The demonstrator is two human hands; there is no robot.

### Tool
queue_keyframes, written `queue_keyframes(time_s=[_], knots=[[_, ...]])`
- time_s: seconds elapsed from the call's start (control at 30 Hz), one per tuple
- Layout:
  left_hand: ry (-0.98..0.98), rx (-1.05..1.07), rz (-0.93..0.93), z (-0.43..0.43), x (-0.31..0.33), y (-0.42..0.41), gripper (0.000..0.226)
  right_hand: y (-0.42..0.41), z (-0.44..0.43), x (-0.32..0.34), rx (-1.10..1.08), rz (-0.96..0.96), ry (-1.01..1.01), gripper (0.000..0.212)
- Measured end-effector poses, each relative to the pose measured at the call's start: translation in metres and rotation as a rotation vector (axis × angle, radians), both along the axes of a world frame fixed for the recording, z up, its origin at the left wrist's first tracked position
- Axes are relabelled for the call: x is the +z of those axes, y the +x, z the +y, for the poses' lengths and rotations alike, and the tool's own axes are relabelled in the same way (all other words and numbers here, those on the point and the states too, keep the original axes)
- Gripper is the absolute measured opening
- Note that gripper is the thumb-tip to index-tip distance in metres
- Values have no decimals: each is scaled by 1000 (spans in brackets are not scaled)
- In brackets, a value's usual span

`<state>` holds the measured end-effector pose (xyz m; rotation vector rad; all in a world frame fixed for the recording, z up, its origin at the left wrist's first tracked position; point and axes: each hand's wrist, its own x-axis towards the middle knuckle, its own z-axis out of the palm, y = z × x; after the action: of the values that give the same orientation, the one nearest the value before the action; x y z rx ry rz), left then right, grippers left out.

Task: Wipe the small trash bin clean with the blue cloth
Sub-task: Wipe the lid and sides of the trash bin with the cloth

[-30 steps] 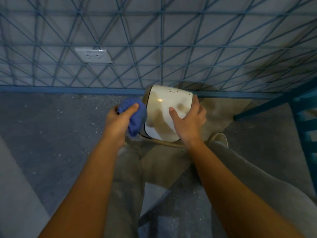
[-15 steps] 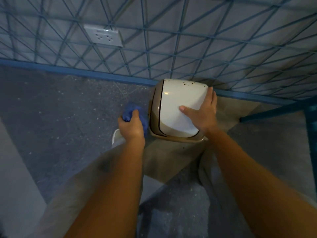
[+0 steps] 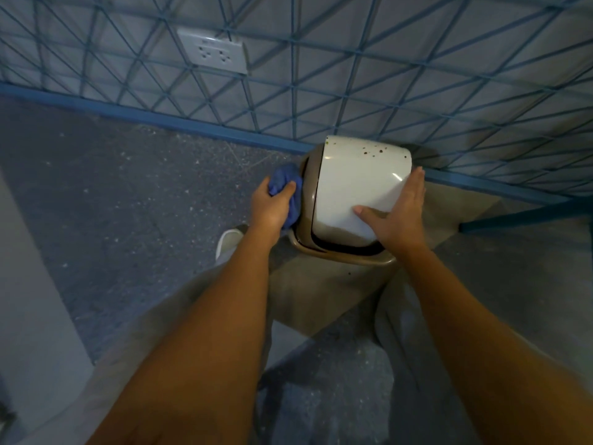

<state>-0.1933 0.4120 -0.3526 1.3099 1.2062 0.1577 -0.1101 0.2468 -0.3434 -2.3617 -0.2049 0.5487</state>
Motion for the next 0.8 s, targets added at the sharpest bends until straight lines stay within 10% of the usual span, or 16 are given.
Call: queue_keyframes(time_s=[0.8], knots=[[151,-130,27,-1,-5,-2,27,7,15,2,-159,19,24,89]])
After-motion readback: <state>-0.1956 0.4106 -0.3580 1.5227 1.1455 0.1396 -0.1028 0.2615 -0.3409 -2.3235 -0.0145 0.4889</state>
